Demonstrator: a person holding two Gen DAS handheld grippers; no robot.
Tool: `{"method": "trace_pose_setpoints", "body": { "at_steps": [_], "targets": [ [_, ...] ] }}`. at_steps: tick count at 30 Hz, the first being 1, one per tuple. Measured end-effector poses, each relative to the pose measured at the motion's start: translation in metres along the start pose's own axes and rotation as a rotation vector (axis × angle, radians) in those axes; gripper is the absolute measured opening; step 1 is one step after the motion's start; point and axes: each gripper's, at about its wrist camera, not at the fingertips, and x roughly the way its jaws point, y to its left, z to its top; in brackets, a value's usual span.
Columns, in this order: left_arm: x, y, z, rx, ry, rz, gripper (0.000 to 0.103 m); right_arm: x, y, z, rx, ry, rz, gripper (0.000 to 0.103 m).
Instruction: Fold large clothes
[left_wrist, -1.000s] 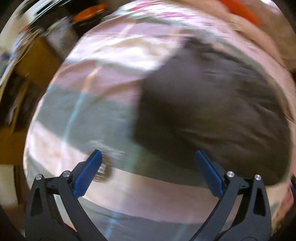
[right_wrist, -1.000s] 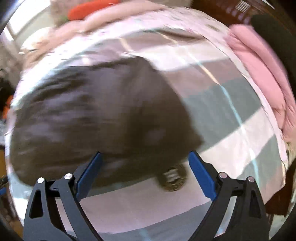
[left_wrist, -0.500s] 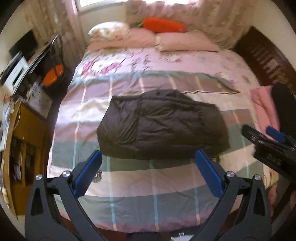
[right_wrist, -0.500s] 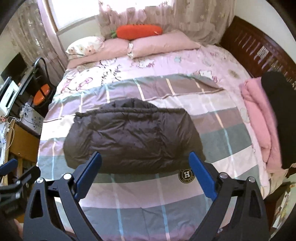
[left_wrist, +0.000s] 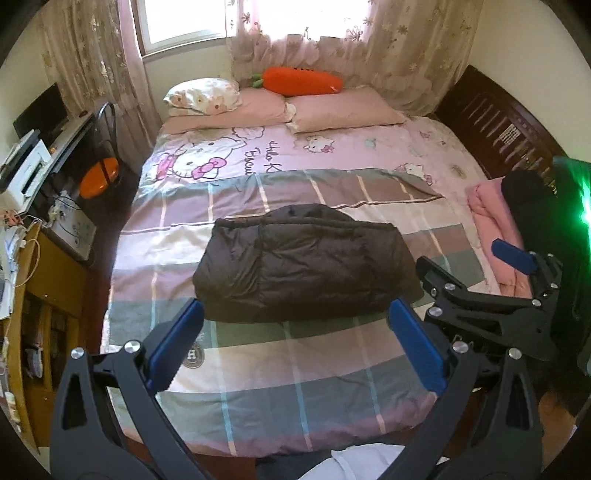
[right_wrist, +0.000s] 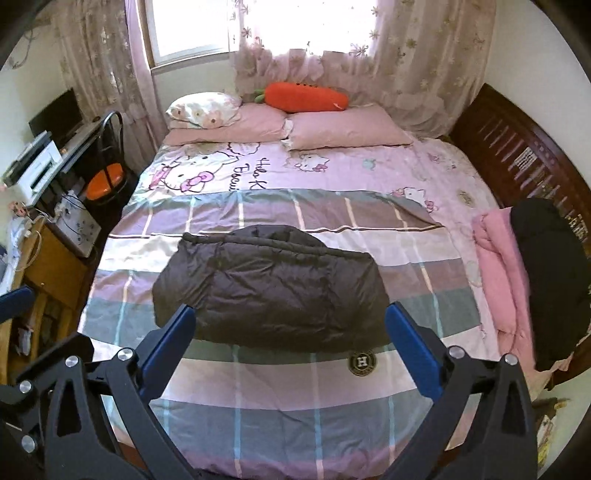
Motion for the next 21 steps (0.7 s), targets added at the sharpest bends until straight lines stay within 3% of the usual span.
{"method": "trace_pose_setpoints", "body": {
  "at_steps": [11,21],
  "targets": [
    [-0.007,-0.007,-0.004,0.027,-0.010,0.049,0.101,-0.007,0.001,-0.011,0.005,-0.005,-0.043,0.102],
    [-0.004,-0.004,-0.006,0.017,0.002,0.044,0.101,-0.007,0.002,-0.014,0.015,-0.004,-0.056,0.102]
  ]
}}
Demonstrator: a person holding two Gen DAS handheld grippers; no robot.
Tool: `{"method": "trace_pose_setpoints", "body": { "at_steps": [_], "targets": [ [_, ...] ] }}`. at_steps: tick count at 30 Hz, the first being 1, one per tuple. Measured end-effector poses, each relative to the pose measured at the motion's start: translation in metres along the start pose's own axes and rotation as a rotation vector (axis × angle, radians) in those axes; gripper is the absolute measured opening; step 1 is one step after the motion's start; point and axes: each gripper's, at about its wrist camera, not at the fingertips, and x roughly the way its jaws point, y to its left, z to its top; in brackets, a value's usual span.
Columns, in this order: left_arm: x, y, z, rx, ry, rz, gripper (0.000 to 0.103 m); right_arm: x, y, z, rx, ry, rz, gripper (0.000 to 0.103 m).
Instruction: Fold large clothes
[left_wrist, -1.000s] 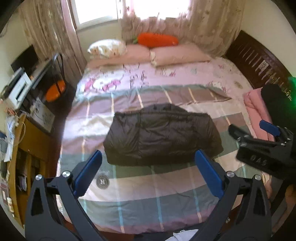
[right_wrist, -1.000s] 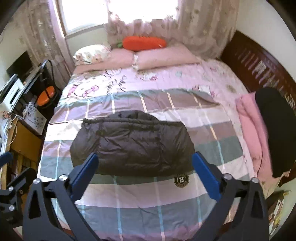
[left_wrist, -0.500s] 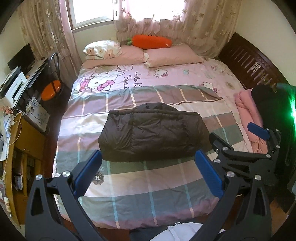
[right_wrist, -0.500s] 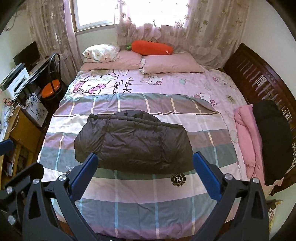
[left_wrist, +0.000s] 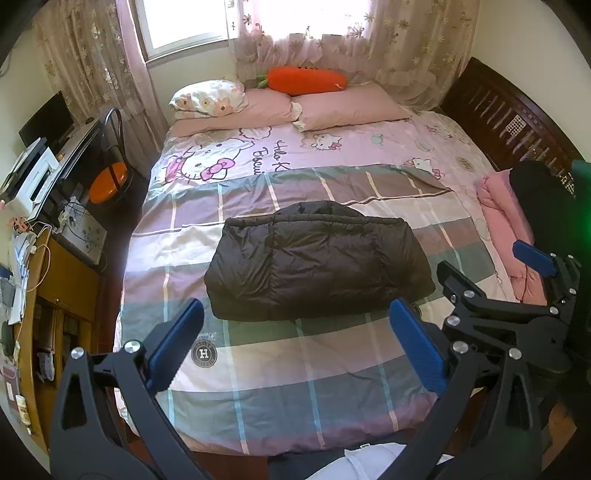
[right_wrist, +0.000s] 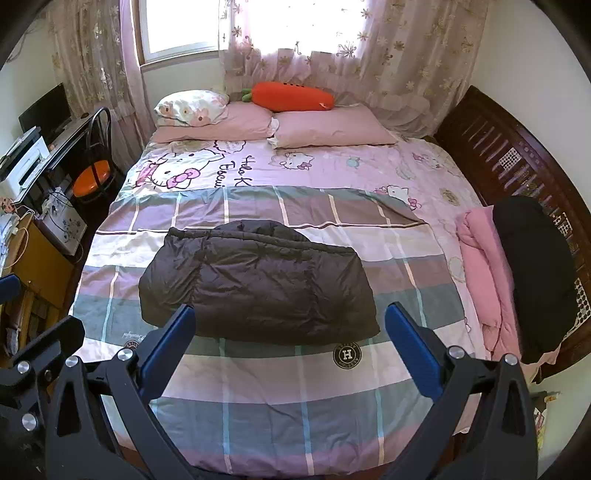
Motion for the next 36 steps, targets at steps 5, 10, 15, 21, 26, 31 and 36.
{"method": "trace_pose_setpoints", "body": {
  "at_steps": [5,10,15,21,26,31,36],
  "targets": [
    [0.0011,0.0003,-0.0005,-0.002,-0.002,0.018,0.101,-0.0005,0.0006,-0.0005,0.003,0.001,-0.001,0.102],
    [0.0015,0.0014,-0.0007,0.001,-0.002,0.017,0.101,0.0003,0.0008,-0.0014,0.001,0.003,-0.001,0.102],
    [0.0027,0.0040,-0.0002,-0.007,0.004,0.034,0.101,0.0004,0.0007,-0.0019,0.002,0.003,0.001,0.102],
    [0.0021,0.0067,0.0009,-0.016,0.004,0.040,0.101,0.0012,0.0016,-0.0038,-0.004,-0.003,-0.002,0.102],
    [0.0024,0.0083,0.0016,-0.018,0.007,0.034,0.101,0.0020,0.0017,-0.0037,-0.009,-0.002,-0.001,0.102],
    [0.0020,0.0076,0.0022,-0.023,0.007,0.034,0.101,0.0023,0.0023,-0.0035,-0.010,-0.002,0.001,0.102],
    [0.0039,0.0047,0.0017,-0.016,0.001,0.046,0.101,0.0026,0.0016,-0.0033,-0.011,-0.002,0.002,0.102]
  ]
}}
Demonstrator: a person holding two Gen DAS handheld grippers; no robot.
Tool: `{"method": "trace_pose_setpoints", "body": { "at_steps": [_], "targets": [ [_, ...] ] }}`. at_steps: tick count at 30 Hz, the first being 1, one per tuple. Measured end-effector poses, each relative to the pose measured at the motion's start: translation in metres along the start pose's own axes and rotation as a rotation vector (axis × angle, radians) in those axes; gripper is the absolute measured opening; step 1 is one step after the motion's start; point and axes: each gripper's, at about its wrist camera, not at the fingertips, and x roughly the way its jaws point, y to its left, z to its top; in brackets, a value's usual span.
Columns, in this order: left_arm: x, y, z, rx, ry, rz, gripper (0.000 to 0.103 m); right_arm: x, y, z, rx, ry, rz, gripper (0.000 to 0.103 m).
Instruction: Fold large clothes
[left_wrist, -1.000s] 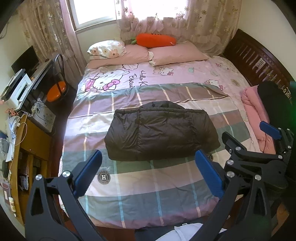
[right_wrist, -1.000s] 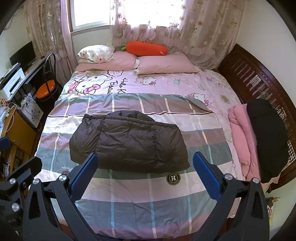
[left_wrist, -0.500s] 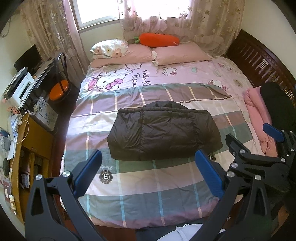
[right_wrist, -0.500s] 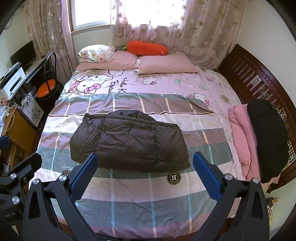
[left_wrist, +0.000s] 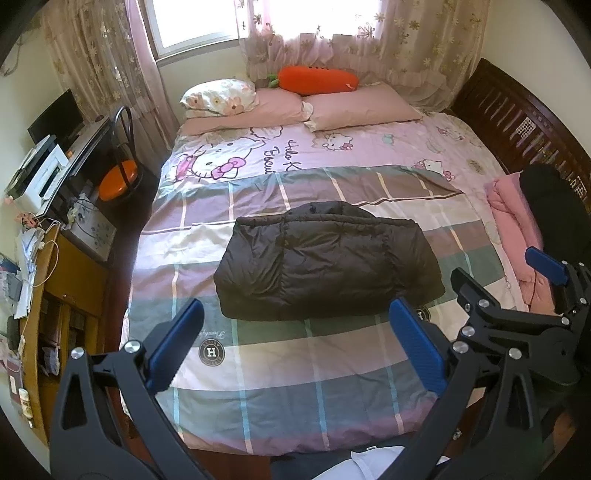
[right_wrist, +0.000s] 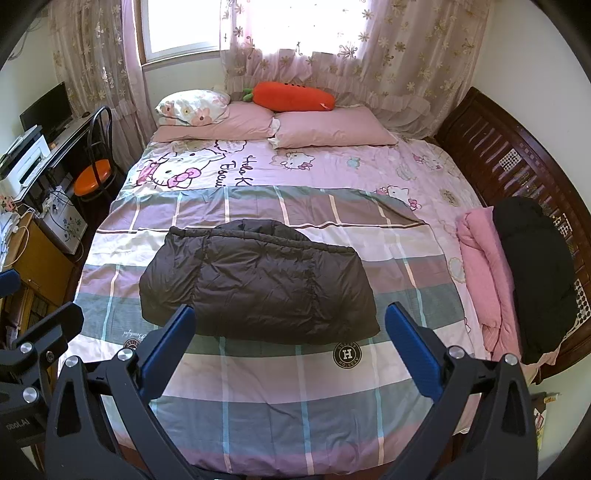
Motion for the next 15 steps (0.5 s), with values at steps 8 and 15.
{"method": "trace_pose_setpoints", "body": {
  "at_steps": [8,15],
  "targets": [
    [0.0005,-0.0018,-0.0010,-0.003,0.003,-0.003,0.101,-0.0005,0.0003,-0.0004,-0.001,-0.002,0.001,0.102],
    [0.0010,-0.0010,-0.0006,-0.003,0.004,-0.006,0.101,-0.0008,0.0004,-0.0007,0.002,-0.001,0.000,0.102]
  ]
}}
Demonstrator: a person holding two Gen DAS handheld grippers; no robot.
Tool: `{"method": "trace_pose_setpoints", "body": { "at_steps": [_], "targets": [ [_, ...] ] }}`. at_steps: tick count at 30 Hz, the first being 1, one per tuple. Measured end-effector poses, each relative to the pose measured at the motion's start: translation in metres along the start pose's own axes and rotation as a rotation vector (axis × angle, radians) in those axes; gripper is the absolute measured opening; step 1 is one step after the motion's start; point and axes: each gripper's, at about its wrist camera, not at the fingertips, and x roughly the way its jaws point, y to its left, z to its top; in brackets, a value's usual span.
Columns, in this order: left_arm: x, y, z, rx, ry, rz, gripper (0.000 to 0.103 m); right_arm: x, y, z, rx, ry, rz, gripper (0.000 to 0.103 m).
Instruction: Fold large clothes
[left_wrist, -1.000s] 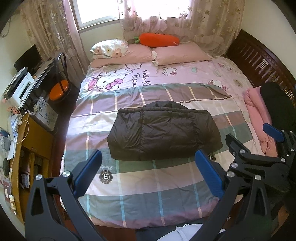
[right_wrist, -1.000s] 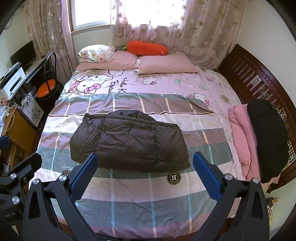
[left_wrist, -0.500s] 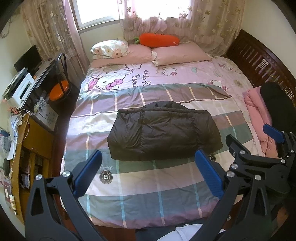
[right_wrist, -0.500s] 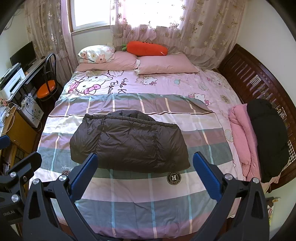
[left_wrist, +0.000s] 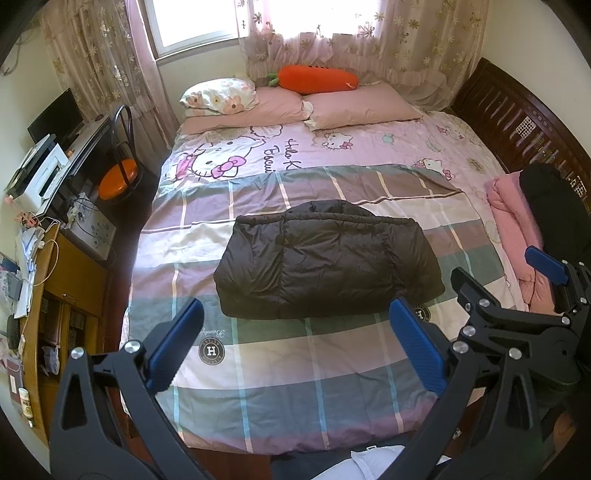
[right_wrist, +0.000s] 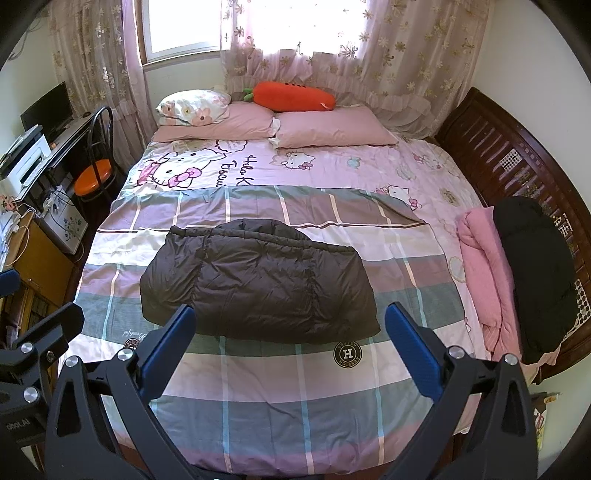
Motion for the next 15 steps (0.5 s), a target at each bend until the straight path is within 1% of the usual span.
{"method": "trace_pose_setpoints", "body": {
  "at_steps": [5,15],
  "targets": [
    [0.0007,-0.0009,-0.0030,-0.007,0.008,-0.014,0.101,-0.0003,0.0010,-0.0007,0.001,0.001,0.000,0.102],
    [-0.0002,-0.0011,-0.0035,-0.008,0.006,-0.010,0.101,-0.0004,0.0040,-0.0005,0.000,0.001,-0.002,0.102]
  ]
}}
